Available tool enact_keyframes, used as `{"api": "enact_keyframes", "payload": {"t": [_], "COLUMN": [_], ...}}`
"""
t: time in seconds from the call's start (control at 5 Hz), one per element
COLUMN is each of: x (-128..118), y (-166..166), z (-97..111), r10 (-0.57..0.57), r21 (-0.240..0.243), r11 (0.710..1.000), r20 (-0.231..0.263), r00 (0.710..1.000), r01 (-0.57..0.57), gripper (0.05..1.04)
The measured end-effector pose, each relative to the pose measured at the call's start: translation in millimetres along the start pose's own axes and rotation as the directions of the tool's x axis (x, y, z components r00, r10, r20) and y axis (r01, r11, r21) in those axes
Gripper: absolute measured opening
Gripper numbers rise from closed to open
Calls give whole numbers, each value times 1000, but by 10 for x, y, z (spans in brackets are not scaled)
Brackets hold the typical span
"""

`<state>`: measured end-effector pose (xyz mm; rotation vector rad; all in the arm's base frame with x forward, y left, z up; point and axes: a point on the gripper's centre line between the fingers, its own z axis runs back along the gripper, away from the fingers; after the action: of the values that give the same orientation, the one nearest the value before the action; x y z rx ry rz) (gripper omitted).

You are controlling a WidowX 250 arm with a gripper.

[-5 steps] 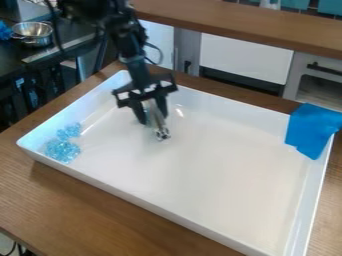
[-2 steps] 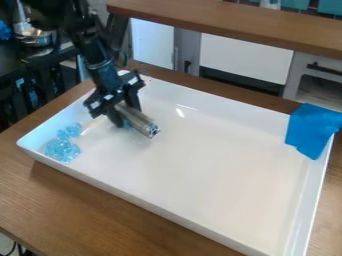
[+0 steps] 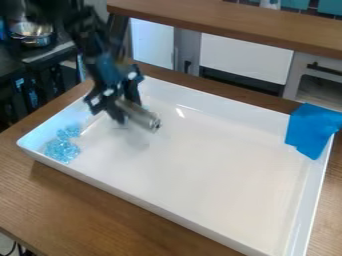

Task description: Sweep into pile

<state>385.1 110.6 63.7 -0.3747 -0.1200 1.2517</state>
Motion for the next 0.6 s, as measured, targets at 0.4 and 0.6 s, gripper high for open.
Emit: {"api": "enact_keyframes", "payload": {"t": [0.4, 0.6], "x": [-76, -97], "y": [-668, -715], "z": [423, 127], "r10": [50, 49], "r21": [-114, -47], "r11": [992, 998], "r20": [-3, 25], "r00": [999, 999], "r01": [-50, -47], "gripper": [502, 502]}}
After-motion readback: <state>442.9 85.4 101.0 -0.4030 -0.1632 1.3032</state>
